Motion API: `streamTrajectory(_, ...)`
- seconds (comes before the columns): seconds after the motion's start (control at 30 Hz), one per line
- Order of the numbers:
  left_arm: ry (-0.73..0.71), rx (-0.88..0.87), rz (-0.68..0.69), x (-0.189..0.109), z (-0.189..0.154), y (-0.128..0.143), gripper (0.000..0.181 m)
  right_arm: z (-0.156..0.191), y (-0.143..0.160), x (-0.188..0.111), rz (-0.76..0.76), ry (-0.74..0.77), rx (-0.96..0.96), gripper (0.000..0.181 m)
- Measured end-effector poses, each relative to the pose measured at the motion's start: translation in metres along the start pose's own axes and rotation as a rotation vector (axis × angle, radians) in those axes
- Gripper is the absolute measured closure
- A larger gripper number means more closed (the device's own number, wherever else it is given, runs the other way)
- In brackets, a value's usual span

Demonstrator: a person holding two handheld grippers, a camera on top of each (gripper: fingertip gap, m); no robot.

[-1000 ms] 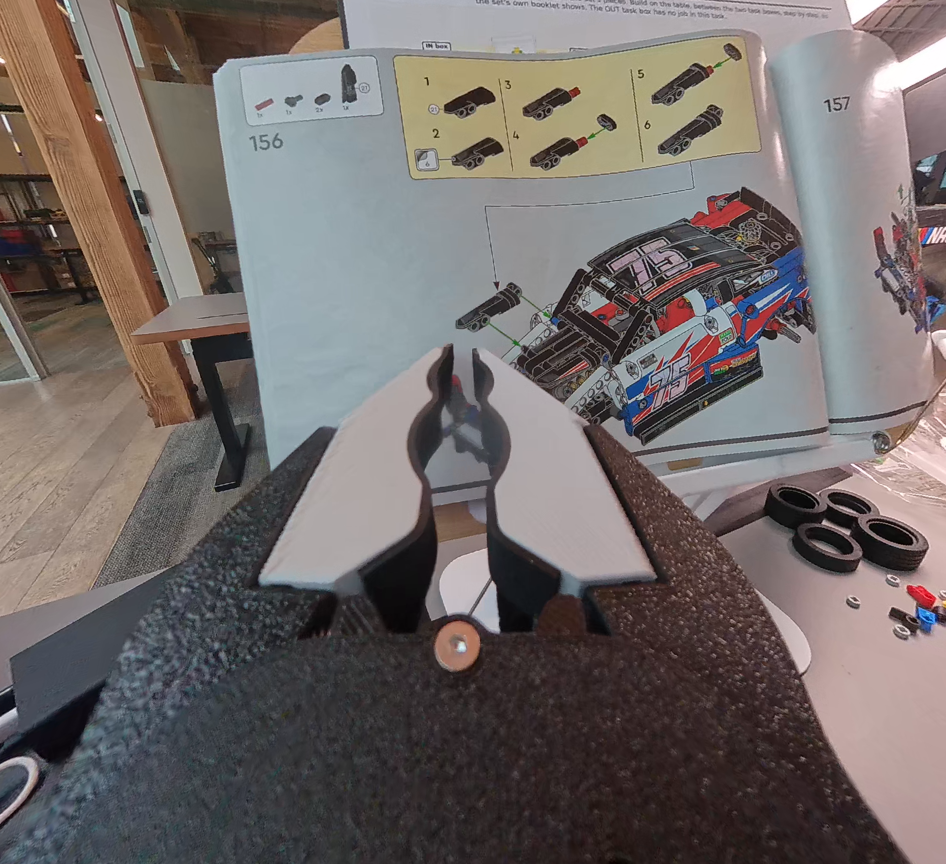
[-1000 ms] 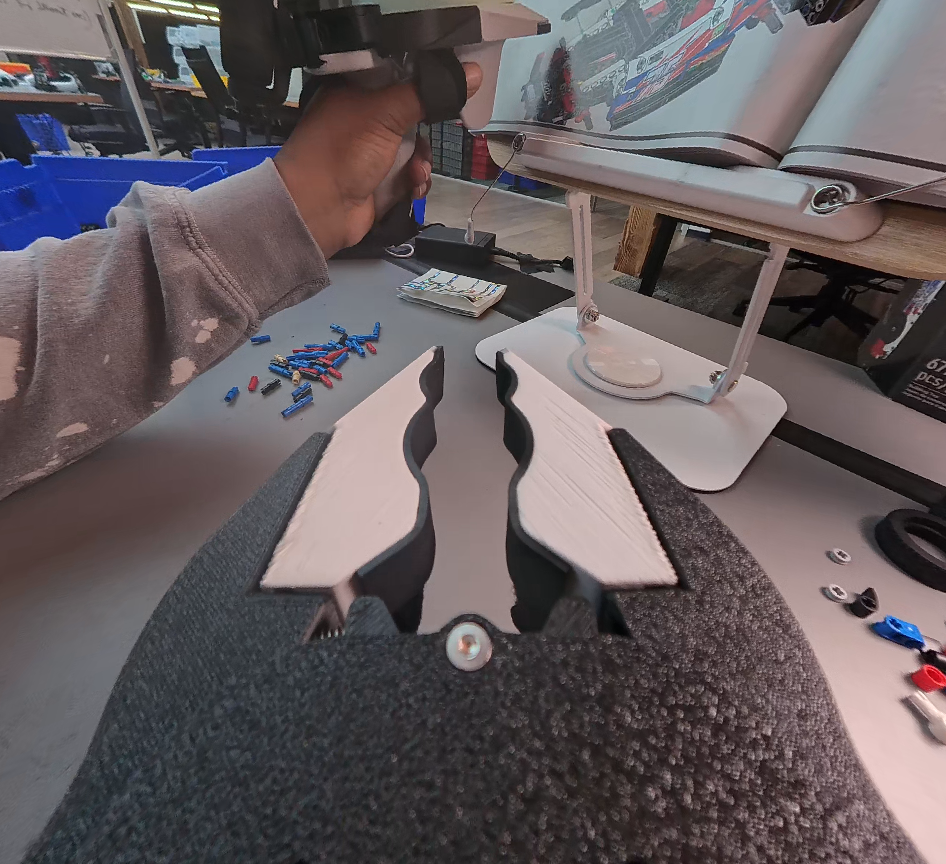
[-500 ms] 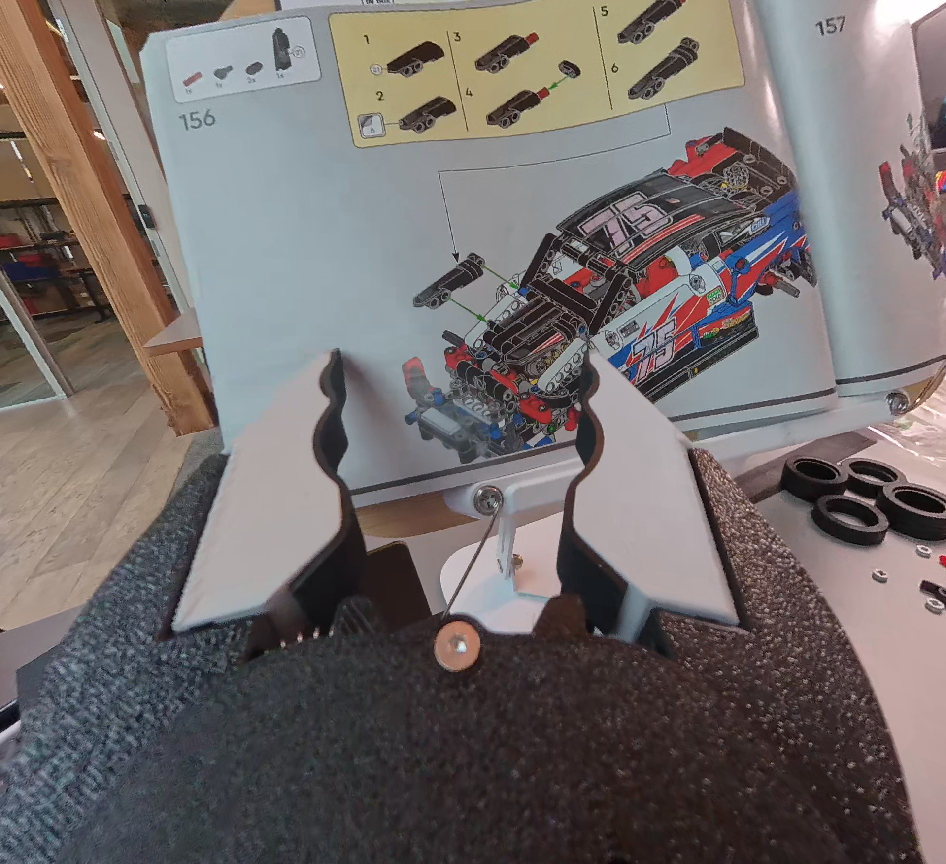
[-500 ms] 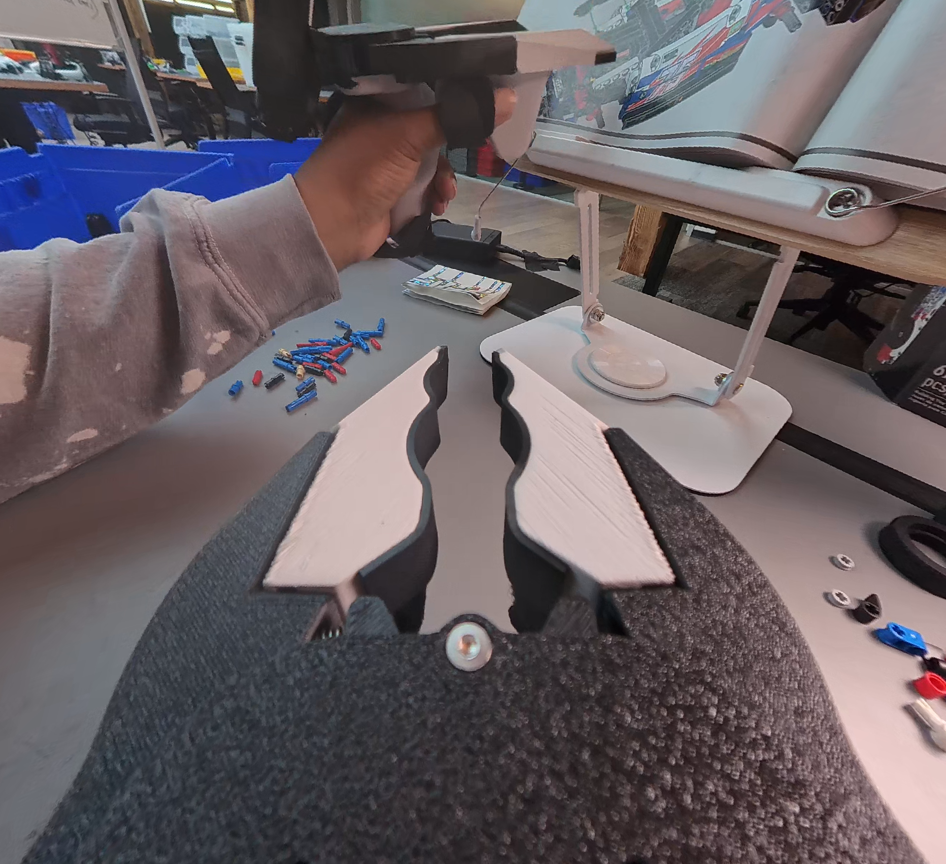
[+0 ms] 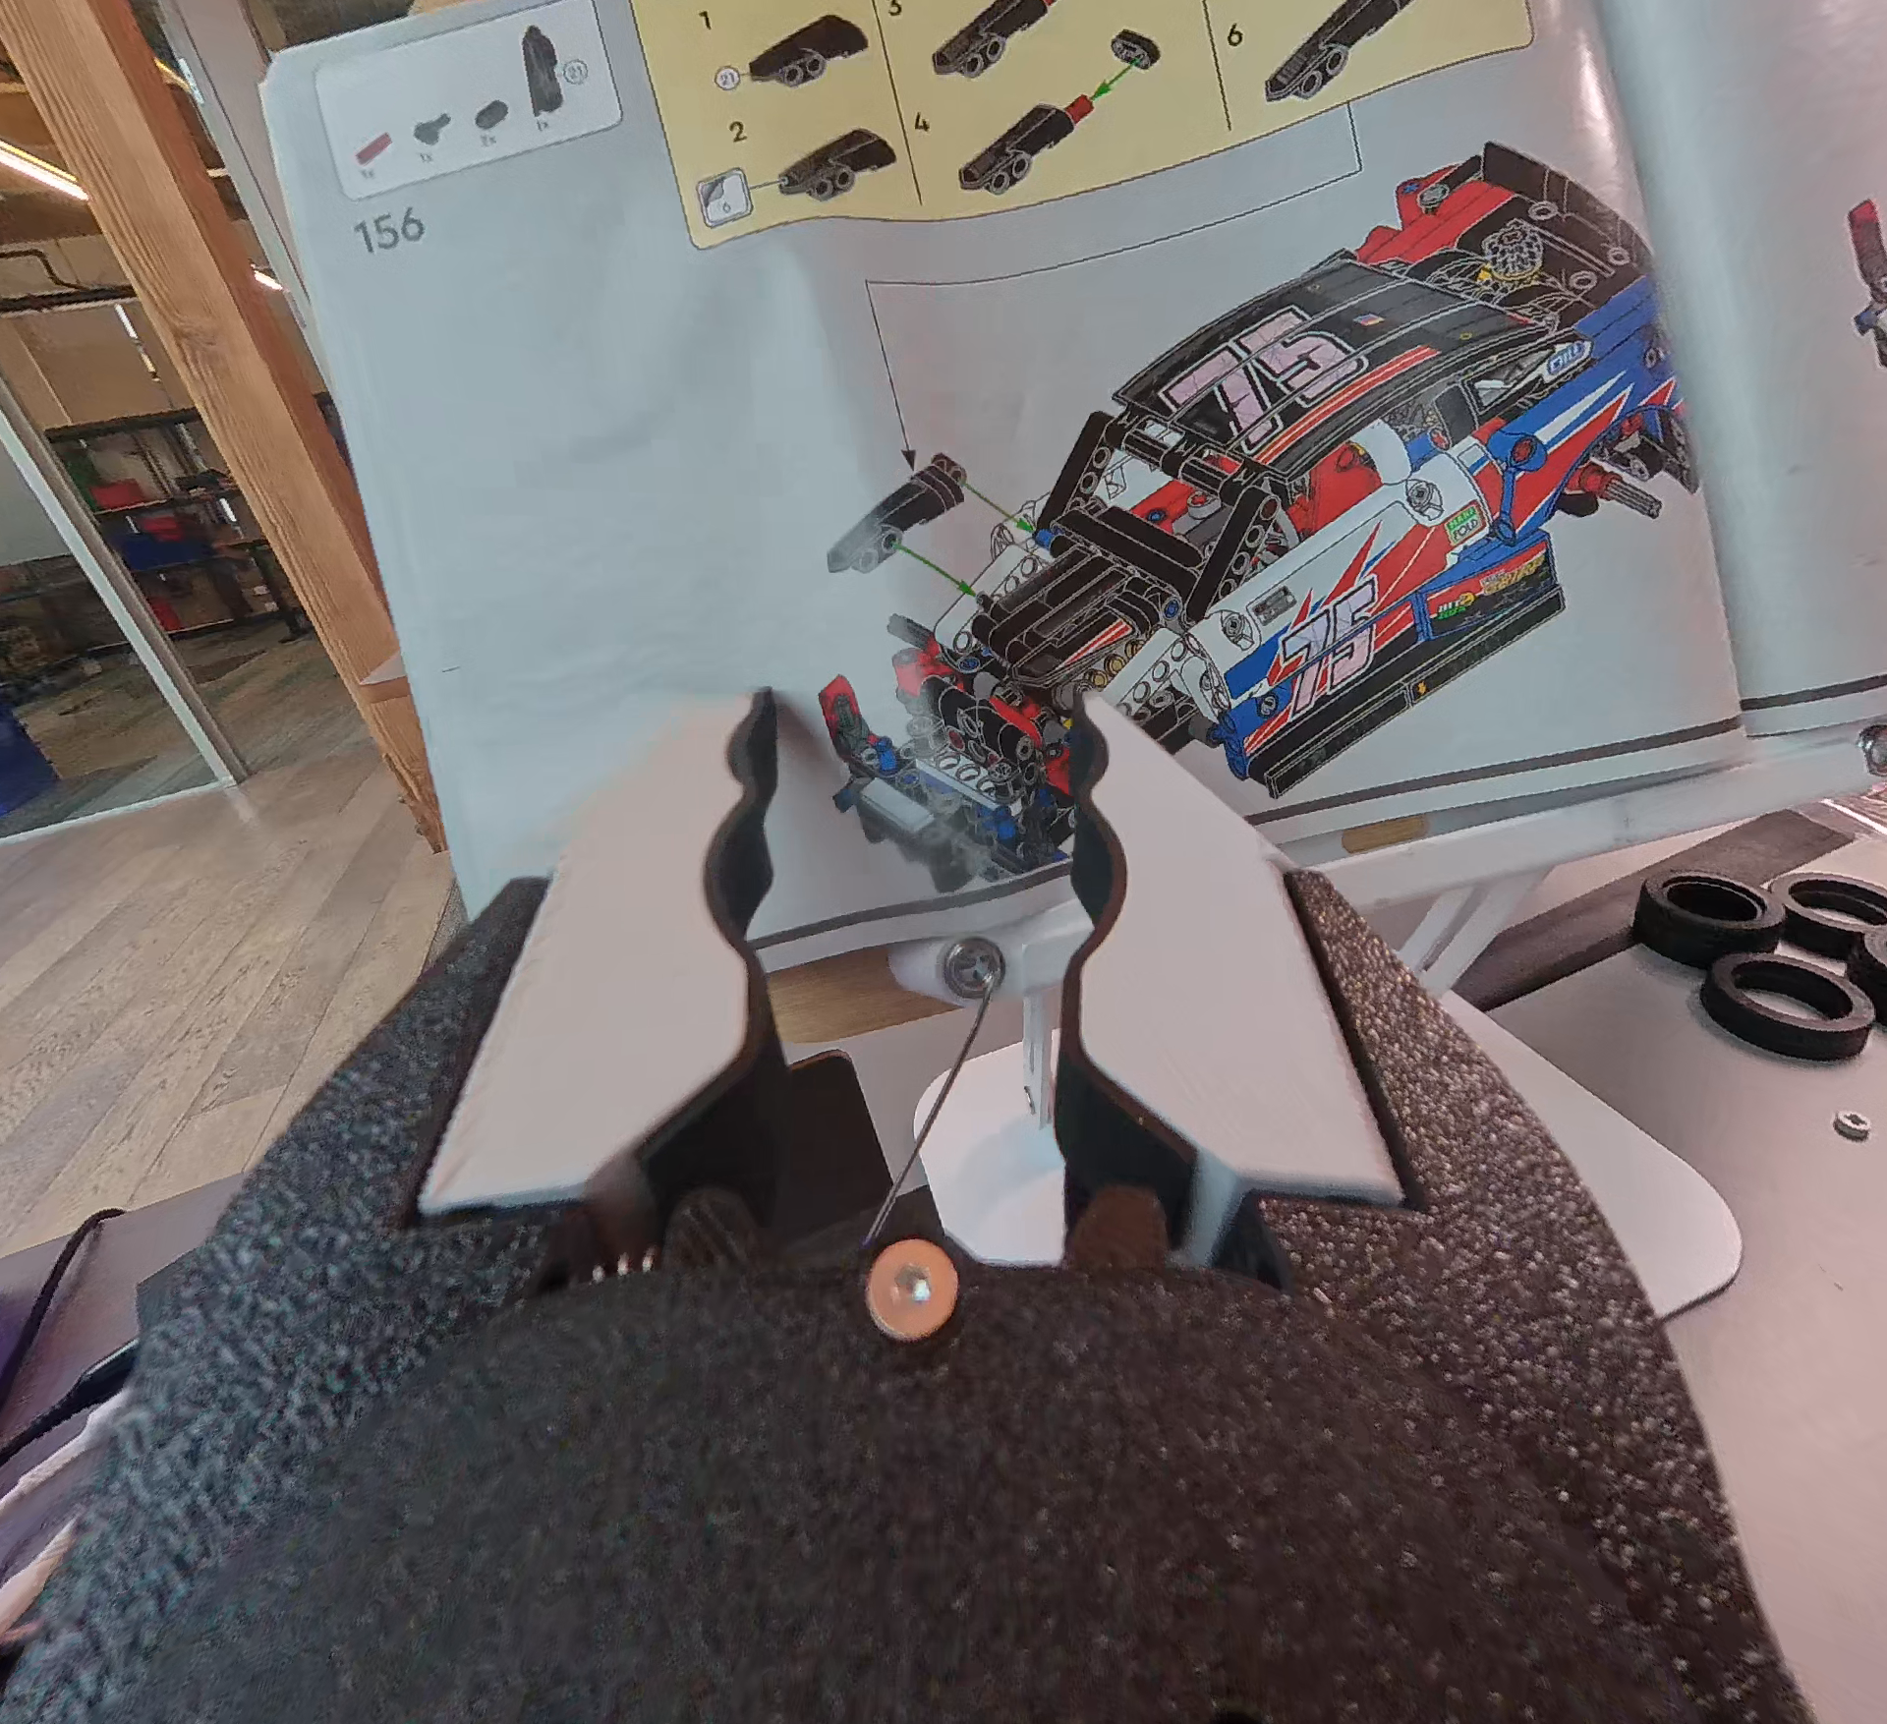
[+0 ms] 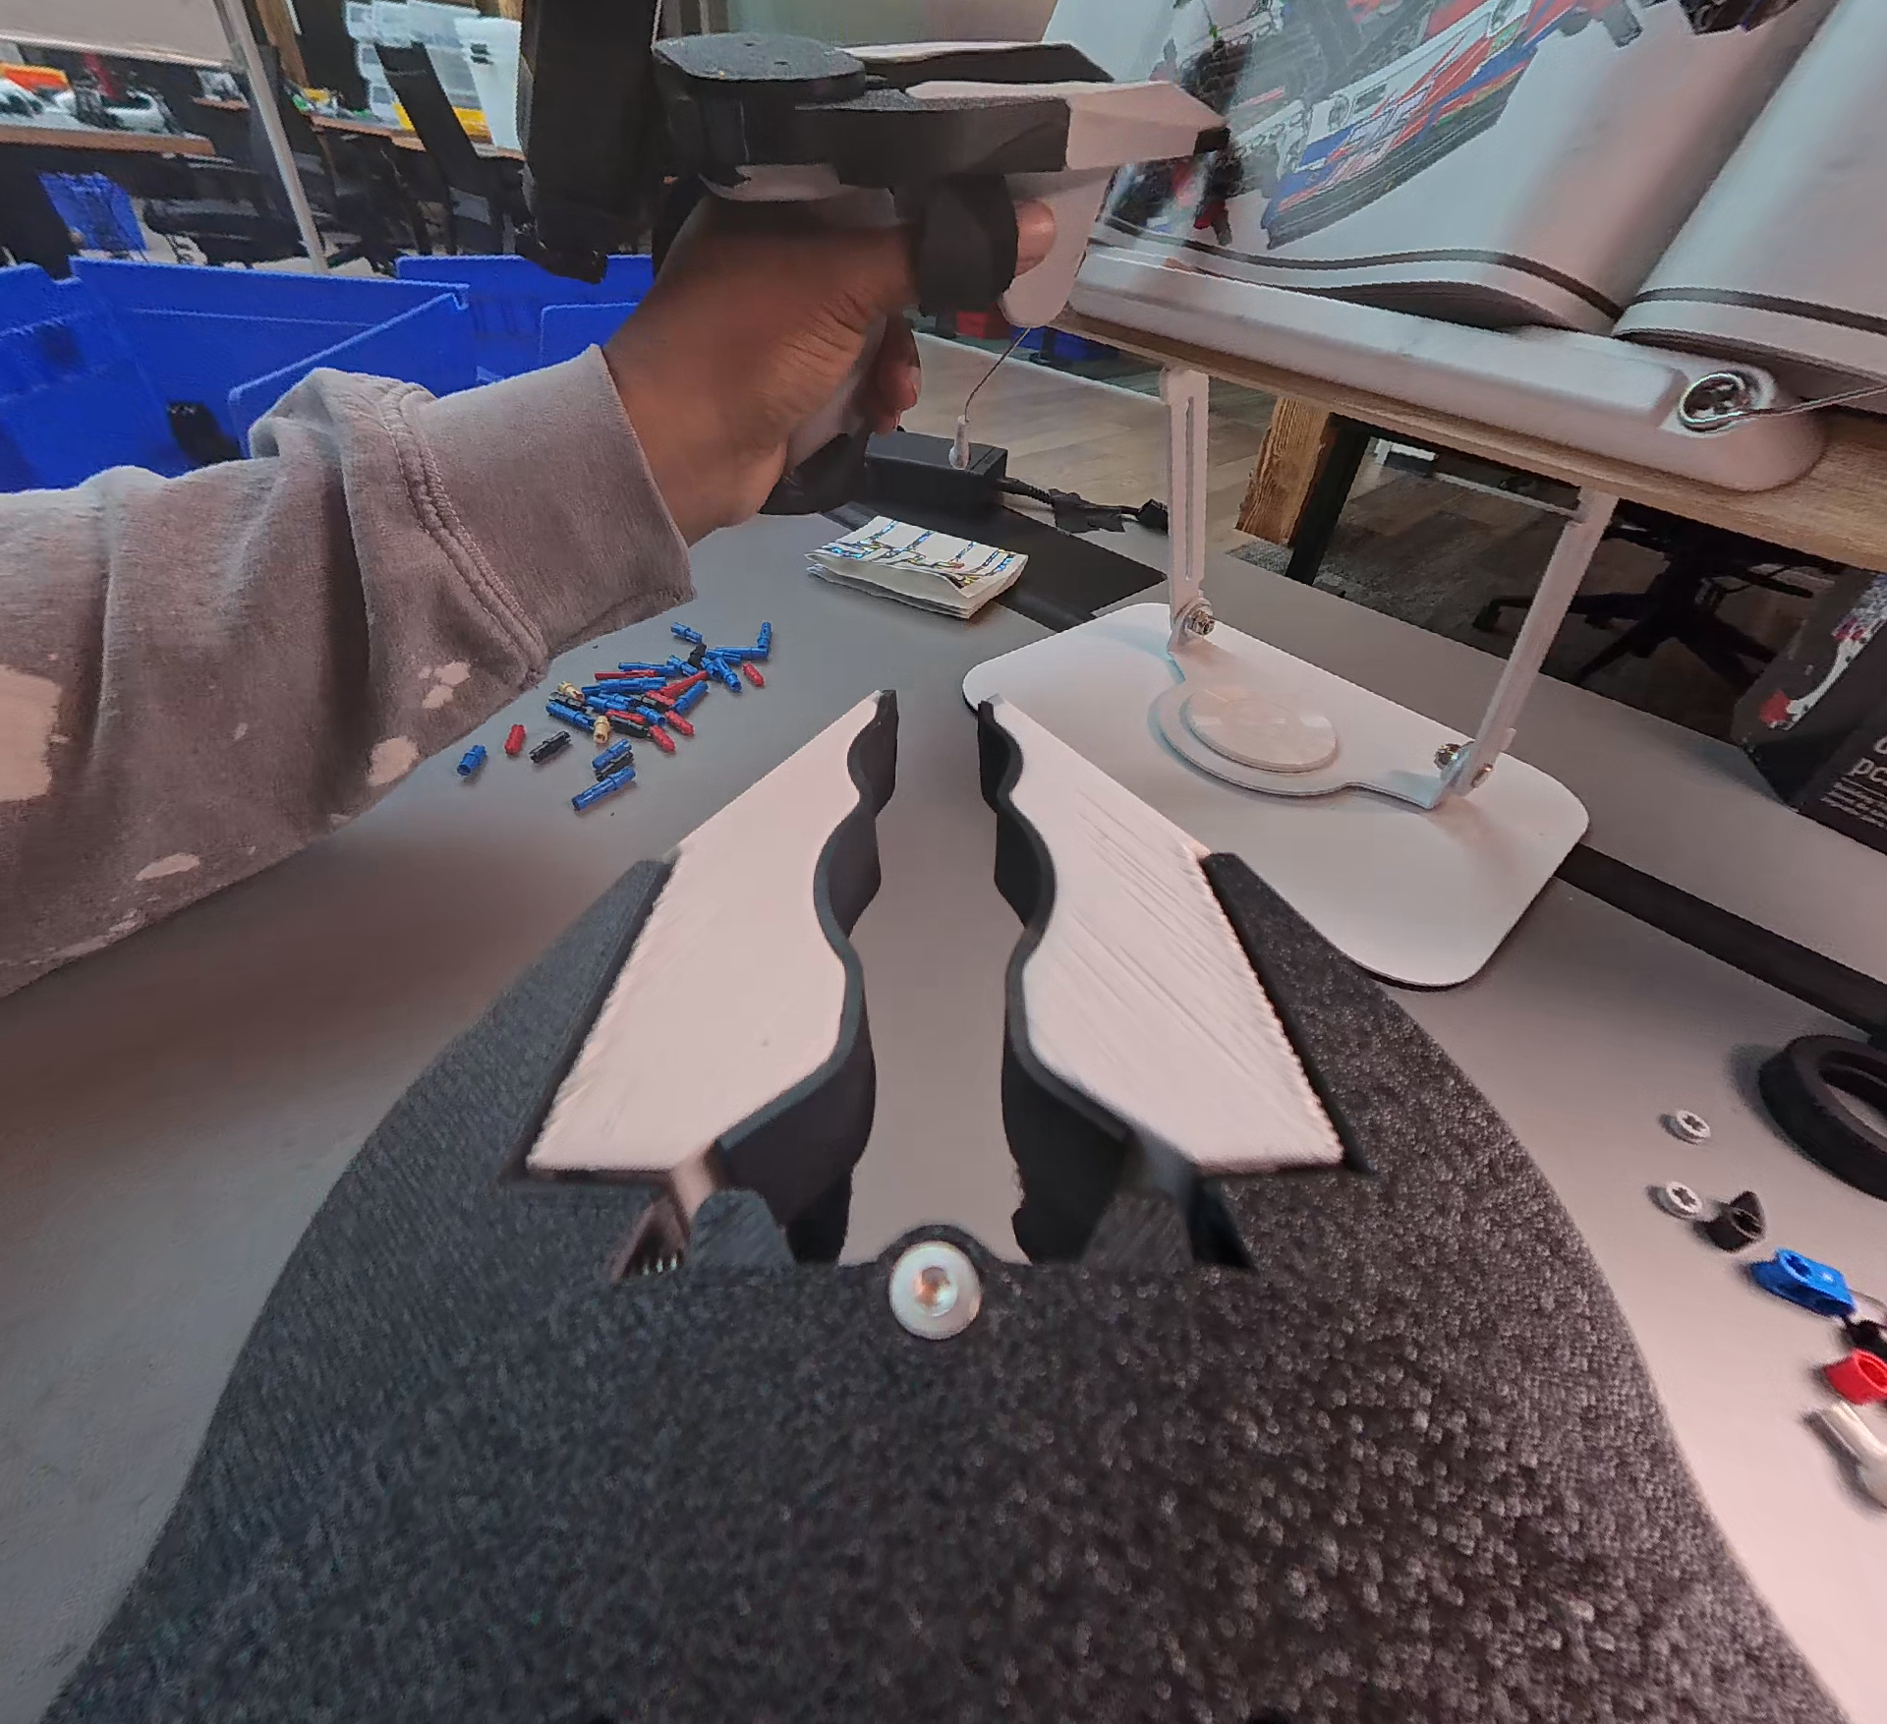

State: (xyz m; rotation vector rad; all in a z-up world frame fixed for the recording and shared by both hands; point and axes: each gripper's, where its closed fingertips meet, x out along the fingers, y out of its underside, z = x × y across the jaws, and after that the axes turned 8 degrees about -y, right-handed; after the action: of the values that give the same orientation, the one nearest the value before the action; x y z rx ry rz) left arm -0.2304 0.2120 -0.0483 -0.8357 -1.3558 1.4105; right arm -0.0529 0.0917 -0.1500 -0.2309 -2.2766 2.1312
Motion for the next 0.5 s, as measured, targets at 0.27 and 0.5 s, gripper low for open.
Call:
streamTrajectory(0.27, 0.103, 0.029, -0.034, -0.01, -0.034, -0.012, 0.179, -0.001, -0.001, -0.001, -0.004, 0.003, -0.001, 0.167)
streamTrajectory(0.5, 0.364, 0.001, -0.204, -0.052, -0.114, -0.065, 0.177, -0.043, -0.051, -0.032, -0.213, 0.161, 0.047, 0.148)
